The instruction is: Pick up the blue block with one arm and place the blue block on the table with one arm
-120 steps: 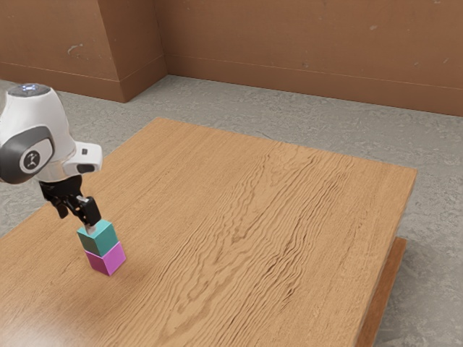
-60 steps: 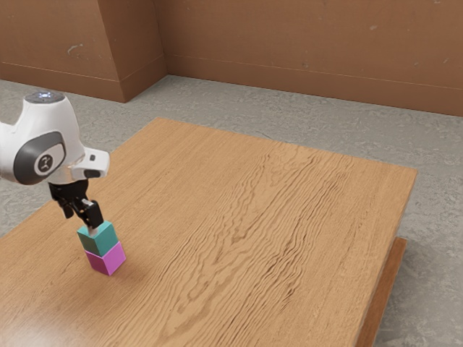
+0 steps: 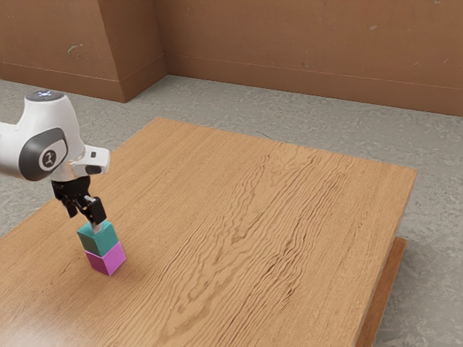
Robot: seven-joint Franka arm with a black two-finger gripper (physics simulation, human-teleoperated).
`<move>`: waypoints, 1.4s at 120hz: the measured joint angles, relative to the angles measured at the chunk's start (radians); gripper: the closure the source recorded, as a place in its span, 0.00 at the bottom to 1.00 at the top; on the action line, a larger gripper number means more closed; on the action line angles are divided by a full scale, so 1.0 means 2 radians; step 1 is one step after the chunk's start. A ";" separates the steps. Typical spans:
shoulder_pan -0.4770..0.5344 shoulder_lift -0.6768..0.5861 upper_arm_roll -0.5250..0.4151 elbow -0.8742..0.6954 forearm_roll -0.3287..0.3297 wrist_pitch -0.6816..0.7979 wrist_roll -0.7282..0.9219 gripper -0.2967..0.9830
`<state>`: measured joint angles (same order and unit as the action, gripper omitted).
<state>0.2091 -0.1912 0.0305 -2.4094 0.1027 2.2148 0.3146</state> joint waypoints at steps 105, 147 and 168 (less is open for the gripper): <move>-0.005 0.031 0.005 0.010 -0.007 0.004 0.009 0.23; -0.002 0.048 0.005 0.017 -0.009 0.005 0.010 0.23; -0.003 0.052 0.005 0.018 -0.008 0.005 0.011 0.23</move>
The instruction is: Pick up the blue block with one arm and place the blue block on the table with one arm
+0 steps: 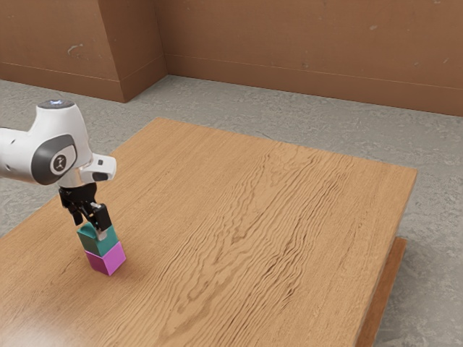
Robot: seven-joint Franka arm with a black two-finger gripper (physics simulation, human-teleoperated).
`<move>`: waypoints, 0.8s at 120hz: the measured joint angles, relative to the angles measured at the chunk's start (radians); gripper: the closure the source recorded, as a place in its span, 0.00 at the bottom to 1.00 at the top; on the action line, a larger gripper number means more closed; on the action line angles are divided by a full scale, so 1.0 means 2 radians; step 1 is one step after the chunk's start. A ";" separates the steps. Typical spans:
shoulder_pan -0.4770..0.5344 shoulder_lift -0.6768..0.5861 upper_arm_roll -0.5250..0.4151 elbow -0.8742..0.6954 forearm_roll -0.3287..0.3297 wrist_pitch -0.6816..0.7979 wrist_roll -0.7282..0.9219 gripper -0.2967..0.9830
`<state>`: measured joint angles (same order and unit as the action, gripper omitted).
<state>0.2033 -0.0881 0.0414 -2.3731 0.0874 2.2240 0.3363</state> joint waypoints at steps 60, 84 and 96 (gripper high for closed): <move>-0.002 0.034 -0.001 0.016 0.001 0.001 0.000 0.23; -0.002 0.043 -0.001 0.016 0.002 0.005 0.001 0.23; -0.002 0.046 -0.001 0.017 0.002 0.006 0.001 0.23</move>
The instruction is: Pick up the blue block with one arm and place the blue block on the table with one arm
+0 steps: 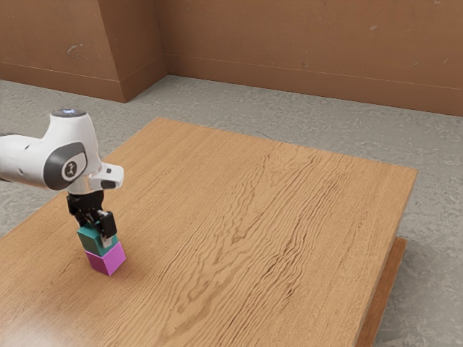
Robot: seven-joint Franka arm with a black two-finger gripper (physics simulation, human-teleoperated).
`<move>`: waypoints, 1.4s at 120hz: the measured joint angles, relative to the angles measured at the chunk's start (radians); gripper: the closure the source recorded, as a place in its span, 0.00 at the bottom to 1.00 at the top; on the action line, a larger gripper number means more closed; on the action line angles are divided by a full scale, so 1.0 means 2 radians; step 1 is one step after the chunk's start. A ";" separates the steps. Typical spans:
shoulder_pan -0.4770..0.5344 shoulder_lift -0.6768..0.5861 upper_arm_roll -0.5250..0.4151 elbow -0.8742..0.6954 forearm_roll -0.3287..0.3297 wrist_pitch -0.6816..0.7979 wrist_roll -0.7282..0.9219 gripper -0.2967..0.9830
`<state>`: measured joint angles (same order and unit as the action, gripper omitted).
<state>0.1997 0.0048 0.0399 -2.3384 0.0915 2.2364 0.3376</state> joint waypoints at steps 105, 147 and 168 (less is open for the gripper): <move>0.002 -0.026 -0.056 0.002 -0.021 0.002 -0.005 0.49; -0.026 0.012 -0.092 0.016 -0.035 0.004 -0.010 0.48; -0.017 0.013 -0.096 0.017 -0.039 0.009 -0.006 0.34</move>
<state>0.1656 0.0304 -0.1511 -2.3045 0.0126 2.2535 0.3249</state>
